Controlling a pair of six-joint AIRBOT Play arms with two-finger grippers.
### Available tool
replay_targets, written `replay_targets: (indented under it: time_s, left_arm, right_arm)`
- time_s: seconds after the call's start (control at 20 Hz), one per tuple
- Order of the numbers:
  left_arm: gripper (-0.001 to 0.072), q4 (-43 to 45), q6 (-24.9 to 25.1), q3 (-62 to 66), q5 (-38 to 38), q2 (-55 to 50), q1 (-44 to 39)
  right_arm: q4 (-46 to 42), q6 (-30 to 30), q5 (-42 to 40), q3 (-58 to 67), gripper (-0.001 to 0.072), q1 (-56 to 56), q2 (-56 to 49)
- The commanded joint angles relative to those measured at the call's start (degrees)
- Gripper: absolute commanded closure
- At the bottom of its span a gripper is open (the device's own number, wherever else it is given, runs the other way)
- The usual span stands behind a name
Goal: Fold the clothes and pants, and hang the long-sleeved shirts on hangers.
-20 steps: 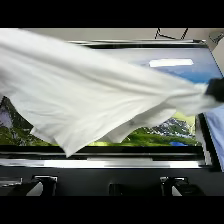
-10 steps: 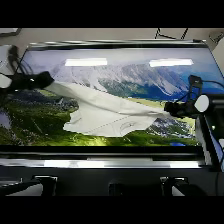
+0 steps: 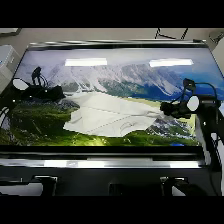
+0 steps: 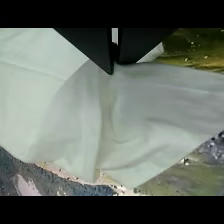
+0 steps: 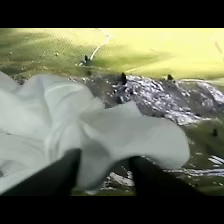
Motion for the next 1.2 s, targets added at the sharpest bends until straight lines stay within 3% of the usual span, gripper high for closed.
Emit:
replay_targets:
  time_s: [0.0,0.15,0.25,0.35,0.5,0.55,0.6,0.75,0.95,1.05,1.1,1.15]
  left_arm:
    - [0.0687,-0.2,2.3,3.1,-11.4,-0.2,5.0]
    - [0.0687,-0.2,5.0,6.1,-18.7,-0.2,8.0]
    - [0.0687,-0.3,5.9,6.4,-21.1,-0.2,9.0]
    - [0.0686,-0.2,7.8,6.4,-21.6,-0.4,9.0]
    - [0.0671,-0.2,8.3,6.4,-21.2,-0.4,9.0]
    - [0.0588,-0.1,8.6,6.4,-21.2,-0.4,9.0]
    - [0.0512,-0.1,8.6,6.4,-21.2,-0.4,9.0]
    - [0.0583,-0.1,8.6,6.4,-21.1,-0.4,9.0]
    - [0.0564,-0.2,8.6,6.4,-21.7,-0.4,9.0]
    - [0.0357,-0.2,8.6,6.1,-24.0,-0.4,8.5]
    - [0.0285,-0.2,8.6,5.2,-25.2,-0.4,8.1]
    - [0.0275,-0.2,9.7,3.6,-26.9,-0.4,7.6]
  right_arm:
    - [0.2,-0.3,-0.1,5.2,0.0063,0.0,-0.1]
    - [2.4,-6.0,4.5,17.4,0.0063,0.0,-0.2]
    - [9.1,-9.2,10.3,20.2,0.0063,0.0,-0.2]
    - [18.5,-12.9,18.4,18.6,0.0086,0.2,-0.8]
    - [29.2,-15.0,23.0,10.5,0.0103,0.3,-0.9]
    - [30.7,-15.0,23.1,6.4,0.0103,0.3,-0.9]
    - [31.8,-15.0,22.6,1.6,0.0103,0.3,-0.9]
    - [42.9,-15.8,15.2,-14.1,0.0104,2.1,-0.9]
    - [49.2,-17.0,-2.5,-23.2,0.0100,16.5,-1.5]
    - [51.9,-16.3,-9.4,-23.1,0.0099,21.0,-2.8]
    - [54.0,-16.4,-11.7,-23.1,0.0099,21.8,-3.5]
    - [55.8,-18.2,-12.3,-23.0,0.0099,21.6,-3.9]
